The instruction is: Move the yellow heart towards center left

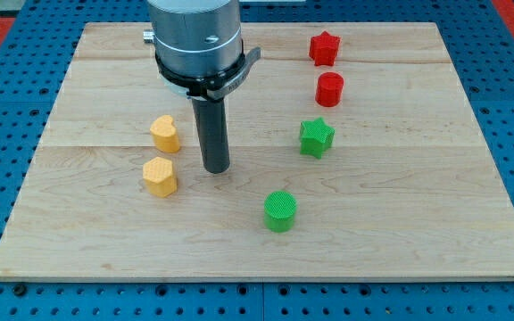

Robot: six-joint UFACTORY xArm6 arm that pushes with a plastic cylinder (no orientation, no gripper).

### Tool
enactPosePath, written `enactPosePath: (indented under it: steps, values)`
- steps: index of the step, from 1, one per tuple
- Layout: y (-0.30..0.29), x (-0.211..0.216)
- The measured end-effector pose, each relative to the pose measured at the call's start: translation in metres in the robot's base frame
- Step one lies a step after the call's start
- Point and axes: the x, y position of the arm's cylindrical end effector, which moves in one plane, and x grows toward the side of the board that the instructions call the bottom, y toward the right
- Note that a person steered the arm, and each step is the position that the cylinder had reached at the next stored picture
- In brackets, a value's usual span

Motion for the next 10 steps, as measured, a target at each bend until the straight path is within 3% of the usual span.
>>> enactPosePath:
  steps: [3,4,6,7,8,10]
  values:
    - [0.0,-0.007]
    - [0.0,-0.029]
    - [-0.062,-0.032]
    - [-0.019,-0.032]
    - [-0.014,-0.048]
    - [-0.115,-0.057]
